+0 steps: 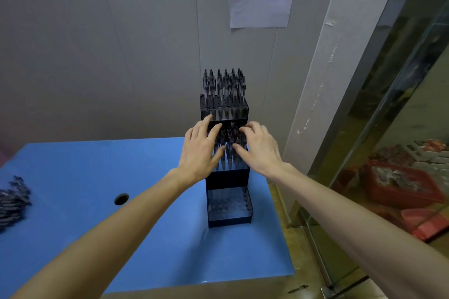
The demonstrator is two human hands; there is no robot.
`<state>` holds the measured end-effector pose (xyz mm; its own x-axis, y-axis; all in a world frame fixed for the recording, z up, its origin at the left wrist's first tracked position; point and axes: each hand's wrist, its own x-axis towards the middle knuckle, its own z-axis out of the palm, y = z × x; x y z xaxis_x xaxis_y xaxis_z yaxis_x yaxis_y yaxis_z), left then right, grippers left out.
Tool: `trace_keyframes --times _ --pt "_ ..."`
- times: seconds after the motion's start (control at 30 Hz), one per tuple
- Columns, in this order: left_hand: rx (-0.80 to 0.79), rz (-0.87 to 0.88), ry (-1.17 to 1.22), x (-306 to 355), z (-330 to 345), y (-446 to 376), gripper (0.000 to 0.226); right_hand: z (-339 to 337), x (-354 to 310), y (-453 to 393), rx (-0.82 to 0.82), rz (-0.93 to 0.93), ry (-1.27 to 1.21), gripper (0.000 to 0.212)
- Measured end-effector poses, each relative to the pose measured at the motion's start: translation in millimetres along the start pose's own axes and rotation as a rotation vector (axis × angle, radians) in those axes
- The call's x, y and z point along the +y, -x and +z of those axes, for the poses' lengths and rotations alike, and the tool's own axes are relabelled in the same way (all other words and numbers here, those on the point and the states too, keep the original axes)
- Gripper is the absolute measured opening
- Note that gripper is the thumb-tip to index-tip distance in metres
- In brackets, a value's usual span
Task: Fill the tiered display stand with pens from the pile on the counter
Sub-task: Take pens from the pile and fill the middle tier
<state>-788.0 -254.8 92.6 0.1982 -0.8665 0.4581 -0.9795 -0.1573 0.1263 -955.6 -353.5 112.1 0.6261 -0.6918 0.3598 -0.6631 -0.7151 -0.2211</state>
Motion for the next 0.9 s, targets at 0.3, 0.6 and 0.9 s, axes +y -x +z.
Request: trace_keyframes --times 0.3,0.6,0.9 --pt "-0.316 -0.194 -0.156 6.0 -17.7 64.1 0.089 -14.7 4.0 66.5 -0.208 -0.054 0.200 0.085" --pt "-0.507 -0.217 -0.507 16.0 -76.8 230.8 0.083 -11.1 -27.6 191.2 -0.298 -0.105 0.159 0.080" --pt "-0.575 -0.414 -0.573 4.6 -173.8 349.2 0.080 -28.0 -147.7 246.0 -0.313 -0.342 0.066 0.080"
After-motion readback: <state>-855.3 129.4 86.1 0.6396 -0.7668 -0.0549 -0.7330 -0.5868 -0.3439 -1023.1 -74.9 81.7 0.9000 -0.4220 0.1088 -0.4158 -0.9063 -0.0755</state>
